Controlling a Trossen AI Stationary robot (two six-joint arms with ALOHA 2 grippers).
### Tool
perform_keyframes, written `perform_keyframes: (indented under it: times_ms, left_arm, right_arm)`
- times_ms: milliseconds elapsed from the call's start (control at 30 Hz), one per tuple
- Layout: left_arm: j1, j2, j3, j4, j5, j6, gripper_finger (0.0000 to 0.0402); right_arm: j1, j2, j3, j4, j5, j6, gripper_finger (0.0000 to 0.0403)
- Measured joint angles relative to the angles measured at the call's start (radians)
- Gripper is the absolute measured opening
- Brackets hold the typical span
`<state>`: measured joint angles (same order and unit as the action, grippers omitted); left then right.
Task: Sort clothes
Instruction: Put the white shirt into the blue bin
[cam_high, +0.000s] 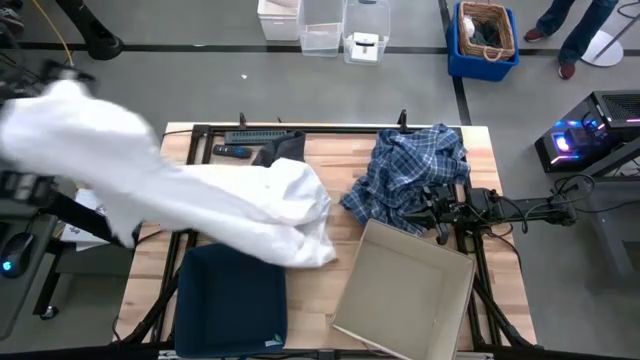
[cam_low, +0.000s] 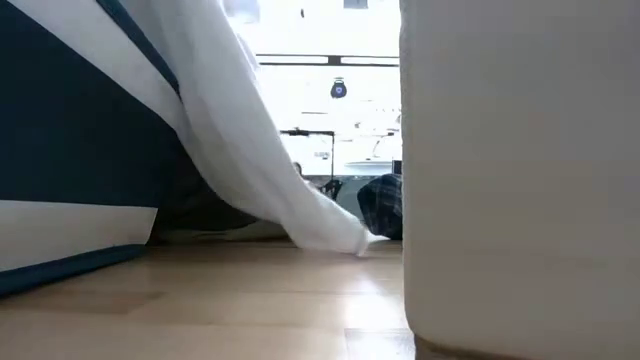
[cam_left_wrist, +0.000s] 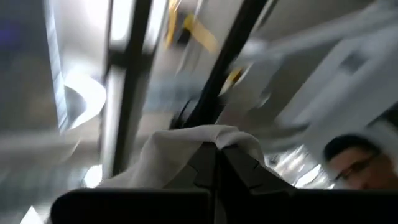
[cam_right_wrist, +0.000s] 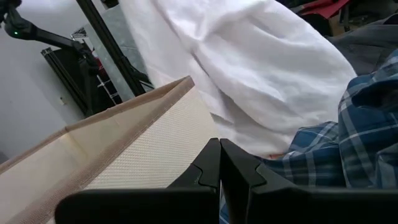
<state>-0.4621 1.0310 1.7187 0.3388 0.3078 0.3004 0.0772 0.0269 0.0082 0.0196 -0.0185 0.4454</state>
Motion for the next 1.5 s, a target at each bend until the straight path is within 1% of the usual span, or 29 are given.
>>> perform_keyframes:
  times_ms: [133,267,300,367,400,433,533,600,667,700,833,933,967,1000,1033,1100,1167,1200,1333,1400,1500]
  left_arm:
    - [-0.036,-0.001,0.014,0.099,0.152,-0.006,0.0]
    - [-0.072,0.02,0.072,0.109,0.292,-0.078,0.0]
    - [-0.079,0.026,0.082,0.099,0.314,-0.101,0.0]
    - [-0.085,0.032,0.093,0.022,0.307,-0.158,0.0]
    - [-0.085,0.033,0.094,-0.052,0.276,-0.192,0.0]
    - [-0.085,0.033,0.094,-0.14,0.224,-0.225,0.0]
    - [-0.085,0.048,0.094,-0.45,0.013,-0.341,0.0]
    - [-0.084,0.073,0.093,-0.655,-0.115,-0.446,0.0]
    - [-0.084,0.11,0.093,-0.846,-0.2,-0.568,0.0]
    - [-0.084,0.136,0.093,-0.937,-0.22,-0.63,0.0]
    - [-0.101,0.251,0.092,-1.363,-0.225,-0.889,0.0]
    - [-0.151,0.343,0.091,-1.757,-0.238,-1.066,0.0]
    - [-0.172,0.375,0.086,-1.869,-0.239,-1.116,0.0]
    - [-0.197,0.401,0.069,-1.93,-0.234,-1.159,0.0]
    - [-0.219,0.415,0.033,-1.908,-0.211,-1.18,0.0]
    - [-0.266,0.417,-0.061,-1.763,-0.16,-1.205,0.0]
    - [-0.301,0.425,-0.145,-1.6,-0.152,-1.241,0.0]
    - [-0.309,0.436,-0.185,-1.566,-0.163,-1.261,0.0]
    - [-0.307,0.485,-0.302,-1.568,-0.276,-1.414,0.0006]
    - [-0.304,0.495,-0.336,-1.552,-0.276,-1.446,0.0018]
    - [-0.306,0.513,-0.358,-1.497,-0.241,-1.452,0.0048]
  right_arm:
    - [0.0,0.0,0.0,0.0,0.0,0.0,0.0]
    - [0.0,0.0,0.0,0.0,0.0,0.0,0.0]
    - [0.0,0.0,0.0,0.0,0.0,0.0,0.0]
    - [0.0,0.0,0.0,0.0,0.0,0.0,0.0]
    - [0.0,0.0,0.0,0.0,0.0,0.0,0.0]
    - [0.0,0.0,0.0,0.0,0.0,0.0,0.0]
    - [0.0,0.0,0.0,0.0,0.0,0.0,0.0]
    - [0.0,0.0,0.0,0.0,0.0,0.0,0.0]
    - [0.0,0.0,0.0,0.0,0.0,0.0,0.0]
    - [0.0,0.0,0.0,0.0,0.0,0.0,0.0]
    - [0.0,0.0,0.0,0.0,0.0,0.0,0.0]
    - [0.0,0.0,0.0,0.0,0.0,0.0,0.0]
    - [0.0,0.0,0.0,0.0,0.0,0.0,0.0]
    - [0.0,0.0,0.0,0.0,0.0,0.0,0.0]
    - [0.0,0.0,0.0,0.0,0.0,0.0,0.0]
    - [0.0,0.0,0.0,0.0,0.0,0.0,0.0]
    - [0.0,0.0,0.0,0.0,0.0,0.0,0.0]
    - [0.0,0.0,0.0,0.0,0.0,0.0,0.0]
    - [0.0,0.0,0.0,0.0,0.0,0.0,0.0]
    - [0.0,0.0,0.0,0.0,0.0,0.0,0.0]
    - [0.0,0.0,0.0,0.0,0.0,0.0,0.0]
